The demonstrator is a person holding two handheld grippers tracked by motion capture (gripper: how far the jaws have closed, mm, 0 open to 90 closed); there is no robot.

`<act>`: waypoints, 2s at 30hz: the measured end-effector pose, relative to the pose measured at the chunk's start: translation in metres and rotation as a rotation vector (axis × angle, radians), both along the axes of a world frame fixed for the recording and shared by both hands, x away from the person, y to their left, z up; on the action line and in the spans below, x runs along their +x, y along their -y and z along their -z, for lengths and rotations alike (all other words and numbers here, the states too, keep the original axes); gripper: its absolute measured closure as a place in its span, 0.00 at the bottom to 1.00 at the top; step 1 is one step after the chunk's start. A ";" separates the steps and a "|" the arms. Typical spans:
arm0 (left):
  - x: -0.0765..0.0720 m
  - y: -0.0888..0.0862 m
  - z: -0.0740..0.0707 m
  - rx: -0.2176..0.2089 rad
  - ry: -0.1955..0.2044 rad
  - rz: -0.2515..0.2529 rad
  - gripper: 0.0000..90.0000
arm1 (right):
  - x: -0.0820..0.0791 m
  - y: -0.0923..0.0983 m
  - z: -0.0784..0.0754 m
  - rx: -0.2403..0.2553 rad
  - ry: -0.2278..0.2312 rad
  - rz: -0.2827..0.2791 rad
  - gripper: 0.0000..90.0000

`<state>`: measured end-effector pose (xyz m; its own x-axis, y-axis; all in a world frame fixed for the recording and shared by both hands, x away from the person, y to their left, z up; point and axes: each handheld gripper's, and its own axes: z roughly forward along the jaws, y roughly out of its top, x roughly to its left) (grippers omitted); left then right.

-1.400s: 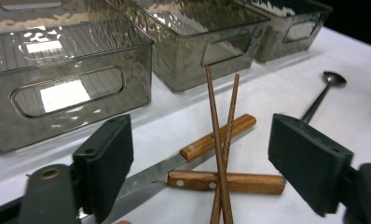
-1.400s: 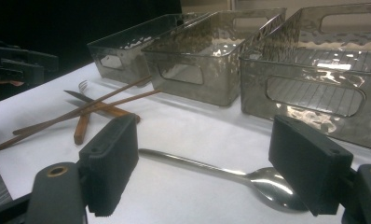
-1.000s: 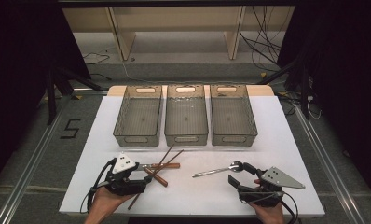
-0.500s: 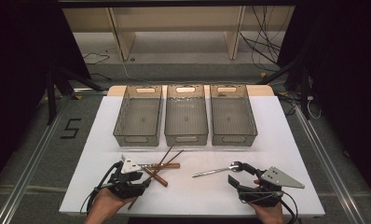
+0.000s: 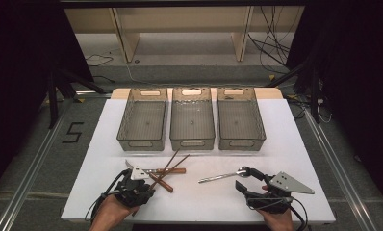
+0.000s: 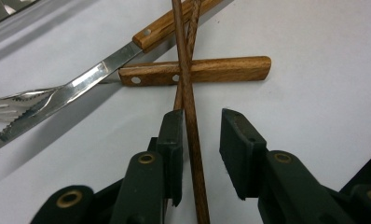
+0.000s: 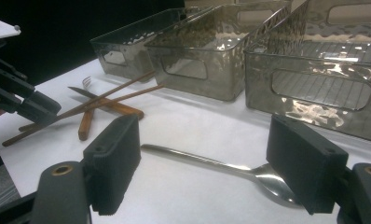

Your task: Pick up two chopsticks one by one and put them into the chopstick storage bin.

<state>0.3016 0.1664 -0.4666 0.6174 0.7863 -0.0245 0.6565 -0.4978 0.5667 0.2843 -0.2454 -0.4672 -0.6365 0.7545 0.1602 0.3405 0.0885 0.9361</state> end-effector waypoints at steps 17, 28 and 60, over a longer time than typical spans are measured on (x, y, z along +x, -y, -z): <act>0.002 0.007 0.013 0.038 -0.055 0.015 0.89 | 0.000 0.000 0.000 0.002 -0.006 0.007 0.30; 0.000 0.005 0.008 0.001 -0.040 0.027 0.94 | 0.000 0.000 0.000 0.003 -0.010 0.003 0.30; 0.032 -0.013 -0.053 -0.171 0.163 -0.021 0.94 | 0.001 0.001 0.001 0.014 -0.010 0.003 0.30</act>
<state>0.3340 0.1796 -0.4140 0.6077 0.7920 -0.0594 0.5585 -0.3729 0.7410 0.2852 -0.2466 -0.4680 -0.6328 0.7537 0.1773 0.3500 0.0742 0.9338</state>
